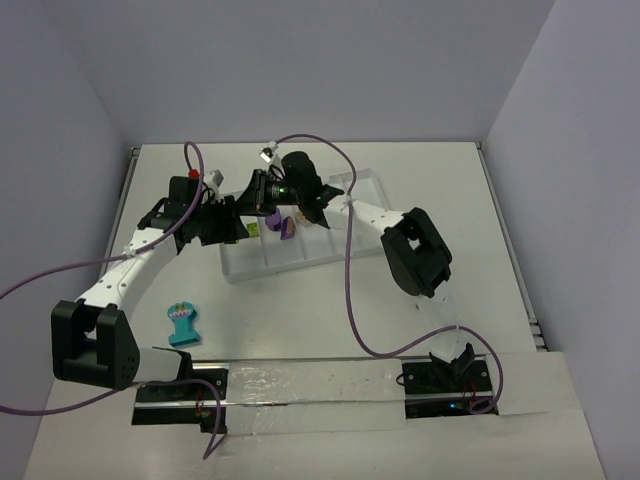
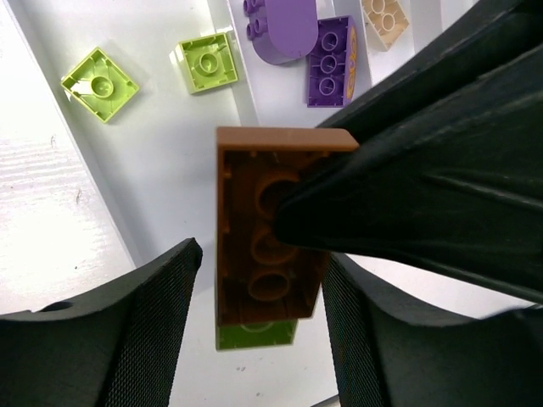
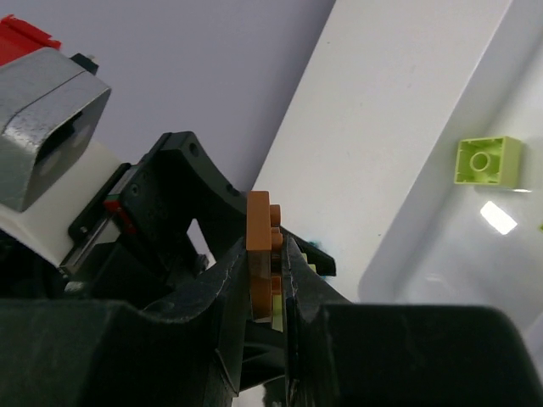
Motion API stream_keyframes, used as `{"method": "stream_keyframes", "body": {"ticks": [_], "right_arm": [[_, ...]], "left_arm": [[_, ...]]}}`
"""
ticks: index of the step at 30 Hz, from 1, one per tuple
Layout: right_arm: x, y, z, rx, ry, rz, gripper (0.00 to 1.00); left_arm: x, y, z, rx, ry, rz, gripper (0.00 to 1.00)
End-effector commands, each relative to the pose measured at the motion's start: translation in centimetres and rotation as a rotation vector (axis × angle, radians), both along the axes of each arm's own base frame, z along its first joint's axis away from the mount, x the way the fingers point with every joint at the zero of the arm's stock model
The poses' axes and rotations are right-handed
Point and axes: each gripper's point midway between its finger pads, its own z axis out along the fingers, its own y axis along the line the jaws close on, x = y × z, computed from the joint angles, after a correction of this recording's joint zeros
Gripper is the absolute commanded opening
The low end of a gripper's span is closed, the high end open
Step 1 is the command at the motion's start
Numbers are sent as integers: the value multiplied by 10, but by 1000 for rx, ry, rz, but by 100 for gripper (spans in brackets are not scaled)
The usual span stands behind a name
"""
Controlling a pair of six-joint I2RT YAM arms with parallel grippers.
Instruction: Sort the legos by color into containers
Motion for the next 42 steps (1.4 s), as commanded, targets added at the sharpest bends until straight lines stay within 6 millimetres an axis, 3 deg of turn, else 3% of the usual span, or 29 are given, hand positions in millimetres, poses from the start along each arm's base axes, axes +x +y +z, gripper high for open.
{"method": "stream_keyframes", "body": {"ticks": [1, 6, 17, 23, 25, 28, 35, 39, 40, 42], "right_arm": [[-4, -8, 52, 130, -28, 25, 0], [-4, -9, 53, 146, -16, 27, 0], [9, -15, 50, 205, 96, -4, 0], [19, -19, 55, 264, 153, -8, 0], [18, -20, 55, 268, 161, -6, 0], [16, -21, 54, 279, 175, -1, 0], [17, -24, 51, 274, 174, -29, 0], [36, -41, 42, 216, 144, -168, 0], [40, -49, 45, 205, 126, -210, 0], [53, -70, 33, 147, 107, -332, 0]], "left_arm": [[4, -6, 13, -29, -58, -20, 65], [3, -3, 17, -21, -75, -11, 58], [-5, -2, 22, -21, -87, -24, 0], [-10, -3, 15, -25, -68, -37, 0], [-9, -3, 16, -20, -72, -33, 7], [-7, 0, 18, -10, -80, -19, 26], [-2, 3, 21, 2, -92, -3, 29], [-3, 7, 10, 24, -61, 18, 29], [-3, 8, 9, 26, -57, 21, 29], [-3, 9, 6, 30, -50, 30, 28]]}}
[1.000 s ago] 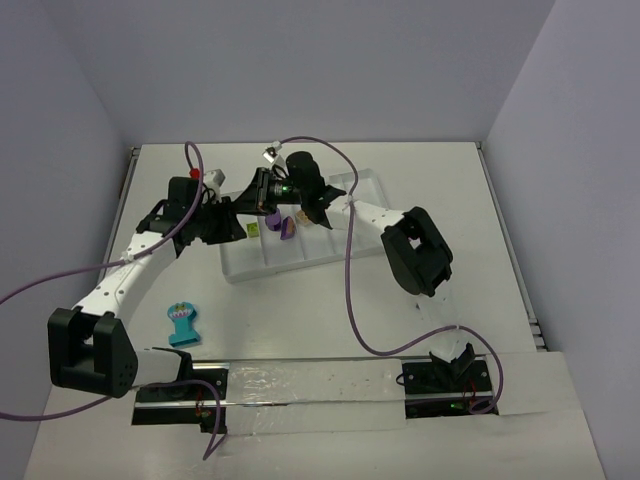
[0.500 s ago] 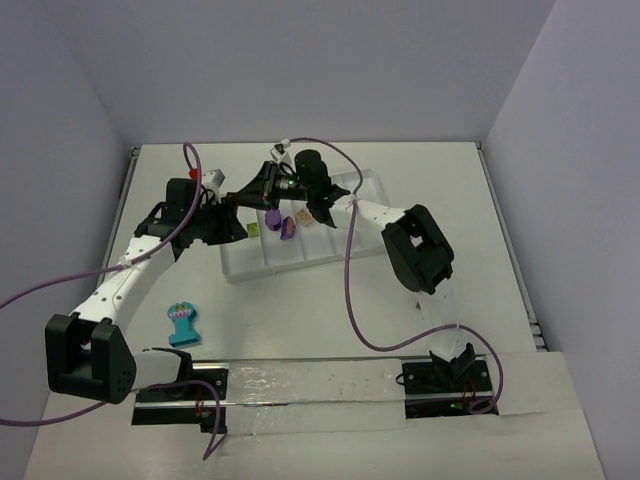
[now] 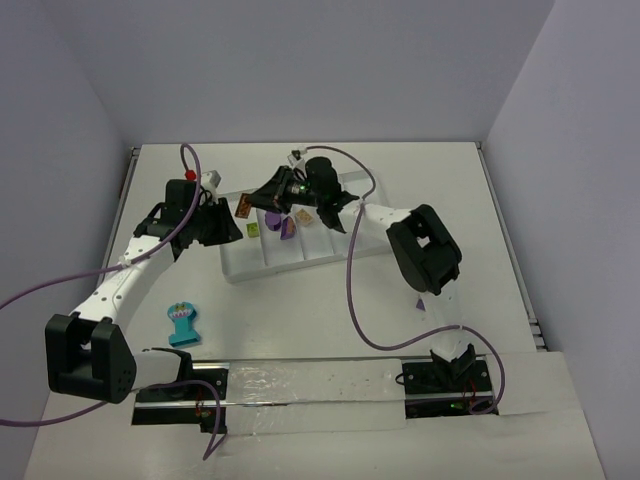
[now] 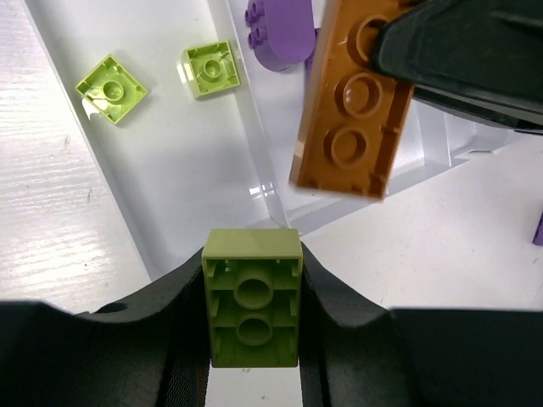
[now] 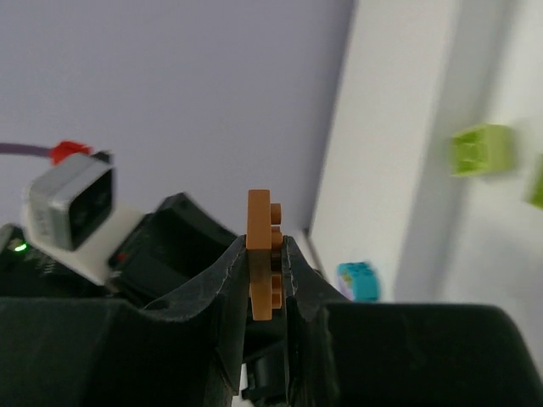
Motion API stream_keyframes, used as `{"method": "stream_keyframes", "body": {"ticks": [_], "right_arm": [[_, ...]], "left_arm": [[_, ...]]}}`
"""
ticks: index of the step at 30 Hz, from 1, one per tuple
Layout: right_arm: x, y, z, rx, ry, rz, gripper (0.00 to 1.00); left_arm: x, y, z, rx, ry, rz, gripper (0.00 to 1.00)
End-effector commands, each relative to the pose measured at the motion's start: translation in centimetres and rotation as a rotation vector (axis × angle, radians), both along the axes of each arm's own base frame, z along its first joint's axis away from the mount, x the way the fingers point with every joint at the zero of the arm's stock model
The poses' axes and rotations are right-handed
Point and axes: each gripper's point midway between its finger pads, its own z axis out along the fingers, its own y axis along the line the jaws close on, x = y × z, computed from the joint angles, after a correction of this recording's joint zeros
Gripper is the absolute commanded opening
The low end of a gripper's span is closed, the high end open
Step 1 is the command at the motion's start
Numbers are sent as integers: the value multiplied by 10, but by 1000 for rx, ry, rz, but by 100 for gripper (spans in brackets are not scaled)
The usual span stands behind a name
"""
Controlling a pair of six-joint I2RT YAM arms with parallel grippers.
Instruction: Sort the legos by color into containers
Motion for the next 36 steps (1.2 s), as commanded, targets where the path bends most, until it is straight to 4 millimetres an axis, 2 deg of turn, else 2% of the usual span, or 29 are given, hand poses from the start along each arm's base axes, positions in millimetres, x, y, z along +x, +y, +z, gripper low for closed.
{"method": "stream_keyframes", "body": {"ticks": [1, 3, 8, 12, 13, 16, 19, 23, 27, 28, 30, 32, 36], "right_arm": [[29, -44, 25, -81, -126, -225, 0], [37, -71, 27, -153, -180, -312, 0], [45, -114, 22, -297, -247, -406, 0], [41, -135, 23, -351, -278, -438, 0], [40, -141, 21, -372, -291, -442, 0], [33, -162, 11, -435, -298, -453, 0], [29, -182, 5, -503, -315, -470, 0], [27, -211, -5, -613, -335, -500, 0], [29, -243, -16, -741, -359, -535, 0], [29, -250, -24, -792, -353, -526, 0], [32, -254, -30, -836, -349, -513, 0], [33, -256, -46, -893, -321, -480, 0], [40, -257, -61, -938, -306, -459, 0]], "left_arm": [[3, 7, -4, 23, 7, 35, 29], [5, 8, -7, 31, 15, 51, 29], [13, 9, -17, 28, 48, 100, 28], [17, 3, -24, 7, 61, 116, 29], [18, 3, -25, 6, 64, 125, 33], [22, 3, -27, 8, 65, 151, 68], [25, 4, -26, 11, 61, 167, 84], [28, 4, -19, 10, 49, 169, 88], [31, 1, 7, -4, -2, 167, 88], [32, 0, 12, -7, -14, 169, 88], [32, 3, 26, -13, -48, 186, 88], [33, 6, 37, -14, -74, 210, 88], [27, 16, 43, 2, -77, 269, 88]]}}
